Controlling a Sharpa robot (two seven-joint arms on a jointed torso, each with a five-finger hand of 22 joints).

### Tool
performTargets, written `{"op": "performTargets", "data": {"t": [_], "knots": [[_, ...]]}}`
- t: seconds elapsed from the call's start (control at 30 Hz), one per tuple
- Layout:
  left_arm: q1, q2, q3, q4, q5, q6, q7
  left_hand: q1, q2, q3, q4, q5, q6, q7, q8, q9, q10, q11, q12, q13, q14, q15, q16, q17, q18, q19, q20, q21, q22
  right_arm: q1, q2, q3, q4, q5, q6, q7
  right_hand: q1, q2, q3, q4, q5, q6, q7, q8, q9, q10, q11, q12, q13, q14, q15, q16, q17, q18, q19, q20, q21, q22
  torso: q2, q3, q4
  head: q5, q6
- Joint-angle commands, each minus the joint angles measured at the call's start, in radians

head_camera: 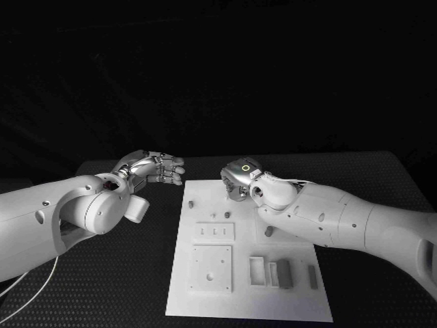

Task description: Assemble the parts on the task board

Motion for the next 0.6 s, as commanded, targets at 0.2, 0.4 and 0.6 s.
{"op": "performTargets", "data": {"t": [0.2,0.4,0.6], "knots": [[0.001,-0.001,0.001,0.003,-0.002,0.011,0.004,-0.001,-0.005,0.001,0.007,-0.004,-0.002,0.004,-0.007,0.002,-0.006,0.000,-0.006,0.002,0.001,0.000,-0.008,0.002,0.012,-0.007,0.002,-0.004,0.002,-0.010,-0.009,-0.006,0.007,-0.013,0.044,-0.003,0.012,0.000,0.005,0.000,0.002,0.011,-0.005,0.008,0.013,0.040,-0.019,0.013,0.072,0.005,-0.011,0.013,0.005,0.047,0.003,-0.008,0.011,0.023,0.001,-0.0004,0.0000,0.000,-0.001],[0.002,-0.001,0.001,0.004,-0.002,0.012,0.003,-0.001,-0.005,0.001,0.007,-0.004,-0.002,0.004,-0.007,0.002,-0.006,0.000,-0.007,0.003,0.001,0.000,-0.008,0.003,0.012,-0.007,0.002,-0.004,0.002,-0.010,-0.008,-0.006,0.004,-0.007,0.046,-0.003,0.012,0.000,0.005,0.001,0.002,0.011,-0.005,0.008,0.015,0.040,-0.019,0.012,0.075,0.004,-0.011,0.015,0.006,0.047,0.003,-0.008,0.012,0.023,0.001,-0.0002,-0.0003,0.000,-0.002],[0.002,-0.001,0.001,0.004,-0.002,0.011,0.002,-0.001,-0.005,0.001,0.007,-0.004,-0.002,0.004,-0.007,0.002,-0.006,0.001,-0.007,0.003,0.001,0.000,-0.009,0.004,0.012,-0.007,0.002,-0.004,0.003,-0.010,-0.005,-0.006,-0.002,0.033,0.047,0.013,0.001,-0.010,0.009,0.003,0.003,-0.055,0.022,-0.035,0.008,-0.032,0.009,-0.032,0.070,-0.016,0.012,0.016,0.005,0.047,-0.017,-0.002,0.011,0.021,0.001,-0.0005,-0.0001,0.000,-0.002]]}}
